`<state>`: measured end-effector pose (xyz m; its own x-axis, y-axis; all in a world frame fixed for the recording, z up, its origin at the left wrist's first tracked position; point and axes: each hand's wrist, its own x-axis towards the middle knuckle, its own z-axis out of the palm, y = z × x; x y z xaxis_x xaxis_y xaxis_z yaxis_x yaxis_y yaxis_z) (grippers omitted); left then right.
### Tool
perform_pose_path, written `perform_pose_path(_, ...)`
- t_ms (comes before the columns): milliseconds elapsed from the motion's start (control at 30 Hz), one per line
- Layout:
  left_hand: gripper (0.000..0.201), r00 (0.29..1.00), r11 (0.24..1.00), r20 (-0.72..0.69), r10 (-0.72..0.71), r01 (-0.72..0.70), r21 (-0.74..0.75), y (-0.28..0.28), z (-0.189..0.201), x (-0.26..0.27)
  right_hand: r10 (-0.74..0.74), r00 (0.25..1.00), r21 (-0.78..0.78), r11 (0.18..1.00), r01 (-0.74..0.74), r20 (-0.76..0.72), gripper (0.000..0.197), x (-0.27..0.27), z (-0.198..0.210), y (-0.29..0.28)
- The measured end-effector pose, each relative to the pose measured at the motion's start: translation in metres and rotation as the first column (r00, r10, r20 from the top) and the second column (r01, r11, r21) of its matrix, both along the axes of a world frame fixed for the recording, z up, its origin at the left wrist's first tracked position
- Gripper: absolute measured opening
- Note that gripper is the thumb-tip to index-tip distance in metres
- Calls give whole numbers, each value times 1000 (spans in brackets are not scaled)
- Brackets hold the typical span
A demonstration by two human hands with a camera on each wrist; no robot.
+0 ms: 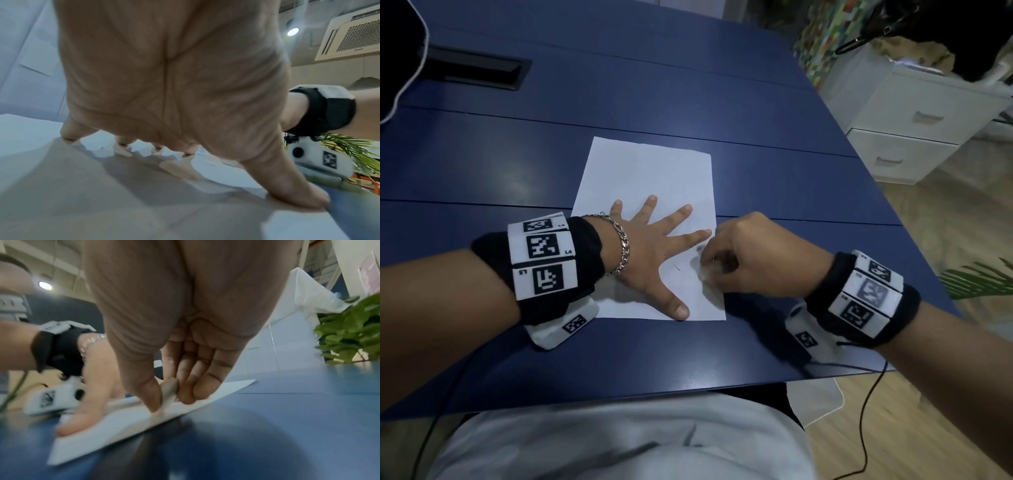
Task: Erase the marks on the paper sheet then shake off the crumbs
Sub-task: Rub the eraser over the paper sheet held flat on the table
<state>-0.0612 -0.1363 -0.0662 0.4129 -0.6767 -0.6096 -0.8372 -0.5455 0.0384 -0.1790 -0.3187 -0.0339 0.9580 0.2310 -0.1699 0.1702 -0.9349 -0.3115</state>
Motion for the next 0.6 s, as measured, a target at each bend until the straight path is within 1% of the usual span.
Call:
perform_pose_path(67,135,1000,1000,-7,5,-5,-1,0,1,1,63,991,19,998,-61,-115,14,-6,3,7)
perform_pose_path(100,135,1000,1000,-11,13,-13,2,0,1,1,58,988,28,998,-54,-146,17,-4,4,6)
perform_pose_path(133,136,1000,1000,-10,16,-16,5,0,1,1,27,991,26,999,-24,-131,18,0,4,1)
perform_pose_path(200,137,1000,1000,3,11,-11,13,-2,3,0,-50,998,24,998,51,-24,17,8,3,-13)
perform_pose_path(267,136,1000,1000,5,13,-13,12,-2,3,0,-63,997,24,998,63,36,14,9,2,-17)
perform_pose_path(300,137,1000,1000,4,15,-15,11,-2,3,0,-35,999,12,999,35,28,13,5,2,-14)
perform_pose_path(367,137,1000,1000,-3,22,-22,13,-1,3,0,70,997,-36,997,-71,-35,14,-3,3,-4)
perform_pose_path(400,137,1000,1000,-1,19,-19,14,-1,2,1,100,993,-61,993,-104,-65,15,-4,4,-2)
perform_pose_path(467,138,1000,1000,9,7,-7,17,-2,1,2,70,996,-86,994,-75,-55,14,3,7,-6)
perform_pose_path(533,138,1000,1000,7,11,-11,17,-2,1,2,2,1000,-64,998,-2,10,11,9,8,-12)
perform_pose_path(600,139,1000,1000,8,11,-11,19,-2,1,2,-20,999,-54,998,23,48,11,7,5,-11)
